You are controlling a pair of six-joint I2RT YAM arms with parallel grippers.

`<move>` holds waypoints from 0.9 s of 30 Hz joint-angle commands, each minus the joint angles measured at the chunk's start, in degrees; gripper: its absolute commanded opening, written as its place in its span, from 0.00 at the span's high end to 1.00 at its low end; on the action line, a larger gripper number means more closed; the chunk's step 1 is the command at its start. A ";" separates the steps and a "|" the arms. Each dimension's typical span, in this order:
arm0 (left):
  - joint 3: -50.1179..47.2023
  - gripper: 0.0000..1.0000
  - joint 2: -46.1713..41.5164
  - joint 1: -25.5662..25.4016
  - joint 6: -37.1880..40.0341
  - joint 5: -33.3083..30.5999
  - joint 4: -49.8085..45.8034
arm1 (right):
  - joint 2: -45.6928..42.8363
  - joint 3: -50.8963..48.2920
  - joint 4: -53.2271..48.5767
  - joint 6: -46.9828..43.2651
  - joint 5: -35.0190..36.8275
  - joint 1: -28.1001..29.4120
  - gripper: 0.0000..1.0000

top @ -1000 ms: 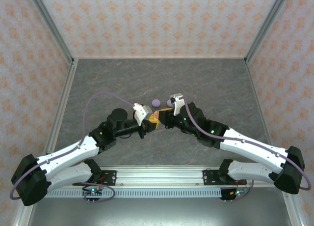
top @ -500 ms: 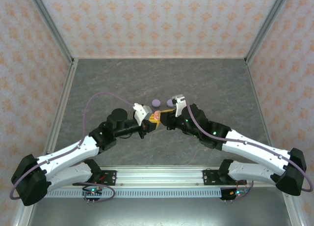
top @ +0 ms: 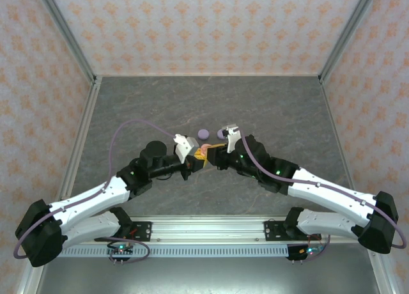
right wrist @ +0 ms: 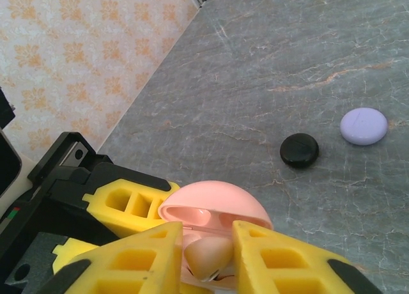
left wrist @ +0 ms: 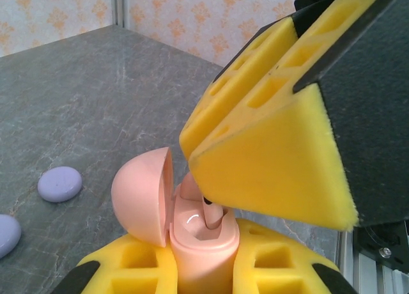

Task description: Insert the wireless bluetooth earbuds into the charging case

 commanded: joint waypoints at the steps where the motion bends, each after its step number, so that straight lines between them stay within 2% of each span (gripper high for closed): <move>1: 1.52 1.00 -0.25 -0.48 -0.30 0.47 2.66 | 0.30 2.02 -0.83 0.88 -1.39 0.33 0.69; 7: 1.12 1.00 -0.86 -0.52 -0.30 0.38 2.66 | -0.72 8.27 -6.99 -0.77 0.18 0.01 0.53; 11: 0.60 1.00 -1.72 -0.52 -0.30 0.37 2.97 | -1.45 11.16 -12.25 -1.20 -1.31 -2.53 0.47; 14: 0.18 1.00 -2.34 -0.51 -0.37 0.31 3.28 | -1.20 11.73 -16.31 -1.49 -4.23 -5.22 0.48; 21: -0.16 1.00 -3.41 -0.51 -0.08 -0.05 2.94 | -1.51 10.50 -23.54 -2.78 -7.00 -8.61 0.59; 27: -0.24 1.00 -3.55 -0.49 -0.01 -0.21 2.75 | -2.09 8.31 -22.89 -4.04 -9.25 -8.90 0.62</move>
